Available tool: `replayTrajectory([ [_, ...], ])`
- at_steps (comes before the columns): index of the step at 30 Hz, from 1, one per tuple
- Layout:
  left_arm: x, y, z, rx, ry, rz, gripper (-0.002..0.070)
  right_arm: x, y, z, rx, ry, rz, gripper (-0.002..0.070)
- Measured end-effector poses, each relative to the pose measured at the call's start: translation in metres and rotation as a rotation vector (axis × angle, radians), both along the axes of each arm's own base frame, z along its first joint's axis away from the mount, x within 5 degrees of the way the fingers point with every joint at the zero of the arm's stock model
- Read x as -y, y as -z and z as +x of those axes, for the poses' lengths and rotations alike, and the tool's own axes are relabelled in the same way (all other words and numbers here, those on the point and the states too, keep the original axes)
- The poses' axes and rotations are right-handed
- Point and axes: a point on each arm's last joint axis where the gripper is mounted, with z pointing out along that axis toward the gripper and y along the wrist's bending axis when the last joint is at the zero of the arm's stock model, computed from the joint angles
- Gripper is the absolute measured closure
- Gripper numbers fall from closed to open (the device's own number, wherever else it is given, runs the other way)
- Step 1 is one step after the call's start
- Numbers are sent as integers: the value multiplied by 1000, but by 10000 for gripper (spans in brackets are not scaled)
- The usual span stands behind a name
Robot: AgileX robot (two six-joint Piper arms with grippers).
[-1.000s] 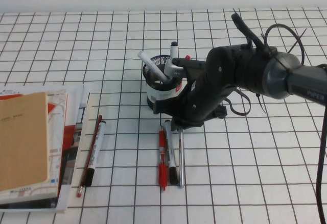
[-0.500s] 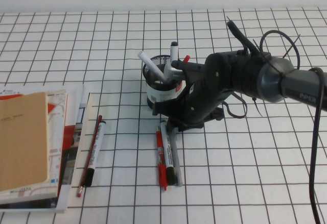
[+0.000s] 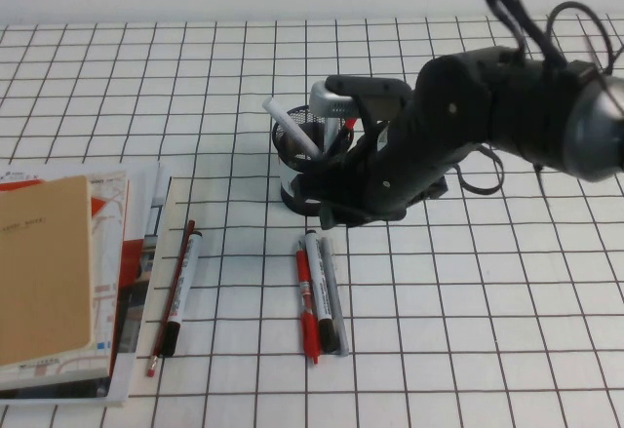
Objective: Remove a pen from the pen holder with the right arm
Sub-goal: 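Take a marker out of the pen holder and lay it on the table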
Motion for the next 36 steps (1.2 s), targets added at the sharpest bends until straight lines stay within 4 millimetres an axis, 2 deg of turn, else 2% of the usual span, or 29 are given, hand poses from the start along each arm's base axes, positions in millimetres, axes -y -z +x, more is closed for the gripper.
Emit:
replayTrajectory([
  [3,0,0,0,0,0,0,679,16,-26,-30,73,-23,22,559],
  [5,0,0,0,0,0,0,679,30,-36,-48,111,-27,29,626],
  [7,0,0,0,0,0,0,680,48,-47,-68,151,-35,20,661],
  [14,0,0,0,0,0,0,679,102,-71,-129,215,-69,-40,689],
  [20,0,0,0,0,0,0,679,133,-78,-169,156,-87,-87,690],
  [26,0,0,0,0,0,0,679,146,-82,-184,144,-138,-147,691],
  [31,0,0,0,0,0,0,679,147,-81,-179,232,-217,-197,692],
  [36,0,0,0,0,0,0,679,152,-65,-173,336,-199,-197,692],
])
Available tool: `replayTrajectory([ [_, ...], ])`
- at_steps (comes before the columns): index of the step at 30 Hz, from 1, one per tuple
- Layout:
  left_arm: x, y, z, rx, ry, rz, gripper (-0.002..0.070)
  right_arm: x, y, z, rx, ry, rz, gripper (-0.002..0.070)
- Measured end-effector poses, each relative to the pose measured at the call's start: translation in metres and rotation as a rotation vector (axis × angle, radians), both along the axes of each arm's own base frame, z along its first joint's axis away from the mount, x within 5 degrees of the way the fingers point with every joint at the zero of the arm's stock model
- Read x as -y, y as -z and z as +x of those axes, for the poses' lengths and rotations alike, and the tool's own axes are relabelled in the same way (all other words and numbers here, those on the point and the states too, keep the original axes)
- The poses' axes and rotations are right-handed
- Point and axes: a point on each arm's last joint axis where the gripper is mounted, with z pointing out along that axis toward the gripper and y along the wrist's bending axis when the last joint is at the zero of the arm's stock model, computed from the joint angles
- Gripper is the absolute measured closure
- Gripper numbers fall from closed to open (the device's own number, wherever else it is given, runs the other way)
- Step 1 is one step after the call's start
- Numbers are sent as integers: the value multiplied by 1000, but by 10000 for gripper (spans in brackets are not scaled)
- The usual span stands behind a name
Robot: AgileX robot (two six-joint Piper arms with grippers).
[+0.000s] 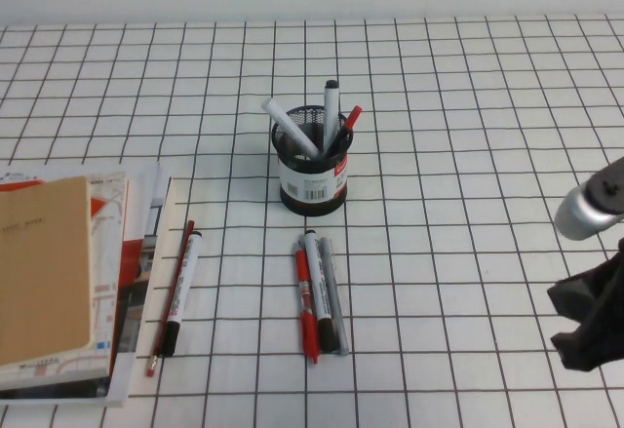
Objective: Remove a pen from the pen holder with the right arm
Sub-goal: 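Take a marker out of the pen holder and lay it on the table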
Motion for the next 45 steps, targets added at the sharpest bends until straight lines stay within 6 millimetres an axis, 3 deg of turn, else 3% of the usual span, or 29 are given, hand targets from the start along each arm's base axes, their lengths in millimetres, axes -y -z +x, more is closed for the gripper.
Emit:
replayTrajectory([
  [4,0,0,0,0,0,0,679,28,28,1,145,110,81,692],
  [7,0,0,0,0,0,0,679,55,58,-10,261,234,148,692],
  [12,0,0,0,0,0,0,679,92,99,-47,503,416,223,692],
  [16,0,0,0,0,0,0,679,104,124,-72,643,494,247,692],
  [26,0,0,0,0,0,0,679,108,127,-99,746,511,256,692],
  [32,0,0,0,1,0,0,679,109,138,-102,635,525,215,692],
  [45,0,0,0,1,0,0,679,109,139,-102,617,529,219,692],
])
